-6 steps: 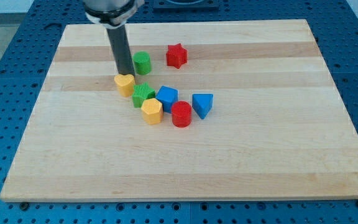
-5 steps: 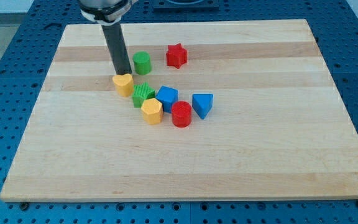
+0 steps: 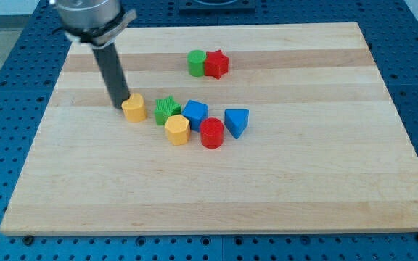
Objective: Separate the blue cube from the green star
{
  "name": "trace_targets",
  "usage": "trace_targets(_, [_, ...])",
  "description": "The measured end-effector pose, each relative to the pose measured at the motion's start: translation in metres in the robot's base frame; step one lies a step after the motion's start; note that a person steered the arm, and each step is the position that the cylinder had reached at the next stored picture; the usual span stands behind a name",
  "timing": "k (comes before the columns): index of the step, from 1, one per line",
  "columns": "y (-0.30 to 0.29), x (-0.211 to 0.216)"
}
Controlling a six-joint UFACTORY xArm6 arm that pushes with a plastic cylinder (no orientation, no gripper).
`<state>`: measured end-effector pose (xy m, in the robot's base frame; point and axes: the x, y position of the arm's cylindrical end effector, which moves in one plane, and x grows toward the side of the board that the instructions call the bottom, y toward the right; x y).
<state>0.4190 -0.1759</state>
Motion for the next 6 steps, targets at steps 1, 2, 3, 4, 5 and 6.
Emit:
trace_targets(1, [-0.021,0.040])
trace_targets(2, [-0.011,0.059])
trace_targets(3, [0.003,0.066])
trace_targets(4, [0.025,0.041])
trace_targets(5, [0.063,0.000])
trace_targets(6, [0.129,-0.005])
